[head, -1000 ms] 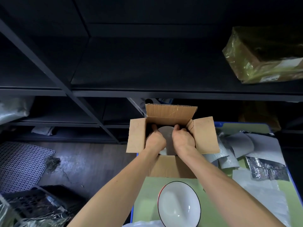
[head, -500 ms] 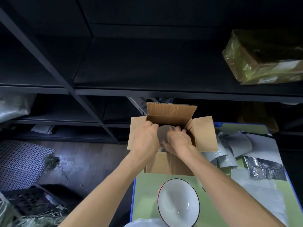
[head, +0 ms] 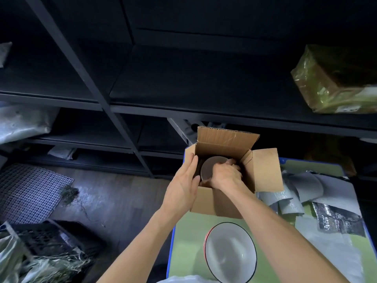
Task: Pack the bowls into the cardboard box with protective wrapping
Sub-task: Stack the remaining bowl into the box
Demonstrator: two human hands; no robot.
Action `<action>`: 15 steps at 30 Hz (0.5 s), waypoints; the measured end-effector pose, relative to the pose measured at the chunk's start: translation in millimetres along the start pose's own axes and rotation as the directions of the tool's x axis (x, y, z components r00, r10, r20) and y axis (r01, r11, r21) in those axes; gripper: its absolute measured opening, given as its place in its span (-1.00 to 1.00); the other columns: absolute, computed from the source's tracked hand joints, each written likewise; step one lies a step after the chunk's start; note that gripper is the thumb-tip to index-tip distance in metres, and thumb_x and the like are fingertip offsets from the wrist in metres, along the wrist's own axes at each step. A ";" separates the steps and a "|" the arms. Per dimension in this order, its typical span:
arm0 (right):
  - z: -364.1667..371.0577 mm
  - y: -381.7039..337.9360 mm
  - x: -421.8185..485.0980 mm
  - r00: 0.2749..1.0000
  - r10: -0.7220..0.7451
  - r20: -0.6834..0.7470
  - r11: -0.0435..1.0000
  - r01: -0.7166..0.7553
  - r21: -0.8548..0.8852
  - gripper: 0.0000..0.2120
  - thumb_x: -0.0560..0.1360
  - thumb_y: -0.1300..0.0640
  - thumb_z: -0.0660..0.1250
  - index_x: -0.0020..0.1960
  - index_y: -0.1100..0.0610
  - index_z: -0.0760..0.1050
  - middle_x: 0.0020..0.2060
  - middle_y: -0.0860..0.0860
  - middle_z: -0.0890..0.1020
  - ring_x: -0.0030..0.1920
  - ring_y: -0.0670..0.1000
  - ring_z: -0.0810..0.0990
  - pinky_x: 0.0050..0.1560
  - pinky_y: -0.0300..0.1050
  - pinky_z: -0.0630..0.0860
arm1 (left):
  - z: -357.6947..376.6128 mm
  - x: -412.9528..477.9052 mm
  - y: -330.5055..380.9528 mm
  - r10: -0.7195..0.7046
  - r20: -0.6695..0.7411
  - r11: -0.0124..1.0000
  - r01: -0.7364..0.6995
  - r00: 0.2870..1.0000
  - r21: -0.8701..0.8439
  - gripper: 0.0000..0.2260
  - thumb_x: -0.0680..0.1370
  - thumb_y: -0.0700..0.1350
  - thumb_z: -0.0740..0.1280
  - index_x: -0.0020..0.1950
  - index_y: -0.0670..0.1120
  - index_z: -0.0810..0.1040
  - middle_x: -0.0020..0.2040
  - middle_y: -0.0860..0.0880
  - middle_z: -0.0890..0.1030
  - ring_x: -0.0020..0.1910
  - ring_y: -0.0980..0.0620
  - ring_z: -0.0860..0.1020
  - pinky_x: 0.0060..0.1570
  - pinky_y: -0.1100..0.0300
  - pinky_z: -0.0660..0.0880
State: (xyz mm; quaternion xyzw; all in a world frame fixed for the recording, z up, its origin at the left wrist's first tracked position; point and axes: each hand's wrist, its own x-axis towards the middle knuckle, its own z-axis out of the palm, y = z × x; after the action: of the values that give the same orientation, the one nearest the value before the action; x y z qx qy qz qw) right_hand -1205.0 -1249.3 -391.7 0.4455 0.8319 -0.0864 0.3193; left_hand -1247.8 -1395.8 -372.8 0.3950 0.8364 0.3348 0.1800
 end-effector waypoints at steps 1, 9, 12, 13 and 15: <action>1.2 -0.3 0.3 1.000 0.003 -0.010 1.000 -0.003 -0.001 -0.15 0.44 -0.31 0.39 0.54 0.13 0.22 0.49 0.33 0.14 0.41 0.38 0.30 0.31 0.22 0.45 | 0.9 -1.4 -1.0 -0.003 0.012 1.000 0.002 1.000 0.006 -0.49 0.69 -0.12 0.15 0.63 0.00 0.08 0.61 0.19 -0.01 0.53 0.19 0.15 0.18 0.71 -0.02; 4.5 1.0 1.0 0.997 -0.008 -0.071 1.000 0.008 0.002 -0.19 0.42 -0.30 0.41 0.50 0.10 0.29 0.44 0.29 0.20 0.36 0.34 0.35 0.27 0.19 0.50 | -1.0 -3.5 0.7 0.002 0.055 0.999 0.000 0.999 -0.032 -0.46 0.70 -0.11 0.14 0.64 0.00 0.01 0.60 0.21 -0.11 0.47 0.34 0.10 0.06 0.79 -0.01; 5.2 0.7 0.0 0.997 -0.015 -0.079 1.000 0.016 0.015 -0.24 0.45 -0.22 0.42 0.51 0.10 0.27 0.45 0.28 0.17 0.38 0.34 0.32 0.29 0.20 0.48 | -0.9 -3.2 1.7 0.017 0.051 0.999 -0.015 0.999 -0.028 -0.47 0.70 -0.11 0.13 0.63 -0.01 0.00 0.57 0.24 -0.13 0.41 0.40 0.05 0.08 0.79 -0.01; 4.0 0.8 -1.0 0.997 -0.010 -0.075 1.000 0.012 0.019 -0.25 0.47 -0.19 0.42 0.52 0.10 0.26 0.47 0.28 0.16 0.40 0.34 0.31 0.30 0.21 0.47 | -1.2 -2.4 2.7 0.024 0.048 0.999 -0.023 0.999 -0.030 -0.48 0.70 -0.12 0.13 0.63 -0.03 0.01 0.56 0.23 -0.12 0.47 0.34 0.04 0.17 0.75 0.00; 0.7 1.9 -4.0 0.998 -0.007 -0.058 0.999 0.009 0.031 -0.29 0.49 -0.13 0.40 0.53 0.10 0.25 0.48 0.27 0.14 0.41 0.34 0.29 0.32 0.22 0.45 | -1.2 -1.1 5.0 0.026 0.045 0.999 -0.024 0.999 -0.046 -0.50 0.70 -0.15 0.11 0.63 -0.08 0.05 0.62 0.10 -0.03 0.58 0.12 0.08 0.42 0.46 0.08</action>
State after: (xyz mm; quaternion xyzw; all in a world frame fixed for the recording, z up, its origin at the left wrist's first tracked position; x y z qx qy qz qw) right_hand -1201.6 -1251.2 -389.6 0.4493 0.8413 -0.0877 0.2875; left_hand -1245.1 -1394.8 -368.5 0.4088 0.8193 0.3467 0.2038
